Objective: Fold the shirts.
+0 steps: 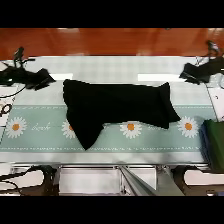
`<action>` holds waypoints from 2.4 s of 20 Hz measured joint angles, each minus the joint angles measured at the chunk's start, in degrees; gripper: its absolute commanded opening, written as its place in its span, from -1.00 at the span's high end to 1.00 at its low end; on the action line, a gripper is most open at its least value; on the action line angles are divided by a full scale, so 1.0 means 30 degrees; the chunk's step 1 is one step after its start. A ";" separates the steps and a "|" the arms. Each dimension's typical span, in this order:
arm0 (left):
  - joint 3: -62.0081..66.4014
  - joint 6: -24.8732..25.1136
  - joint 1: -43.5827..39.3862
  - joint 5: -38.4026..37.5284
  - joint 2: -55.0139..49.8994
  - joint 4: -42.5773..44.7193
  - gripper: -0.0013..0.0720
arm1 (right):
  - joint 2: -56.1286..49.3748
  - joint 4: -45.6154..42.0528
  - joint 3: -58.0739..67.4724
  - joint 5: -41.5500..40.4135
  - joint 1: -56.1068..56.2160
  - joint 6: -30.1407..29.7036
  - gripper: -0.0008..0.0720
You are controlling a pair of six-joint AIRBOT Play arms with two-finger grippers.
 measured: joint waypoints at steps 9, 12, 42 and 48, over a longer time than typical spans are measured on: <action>-0.8947 0.1953 0.2550 -0.1741 0.1938 -0.4167 -0.41 | 0.6368 0.4233 -1.1562 -0.1413 -0.6448 -0.3840 -0.16; -0.9989 0.2229 0.2506 -0.0903 0.1836 -0.4903 -0.41 | 0.7169 0.5158 -1.2866 -0.1355 -0.7373 -0.4991 -0.16; -0.9996 0.2499 -0.1253 0.1107 0.0262 -0.6142 0.90 | 0.3118 0.5850 -1.3668 0.1005 -0.9683 -0.5566 -0.18; -0.9996 0.2492 -0.1253 0.1078 0.0262 -0.6149 0.90 | 0.1719 0.7213 -1.3646 0.0313 -0.8211 -0.6003 -0.18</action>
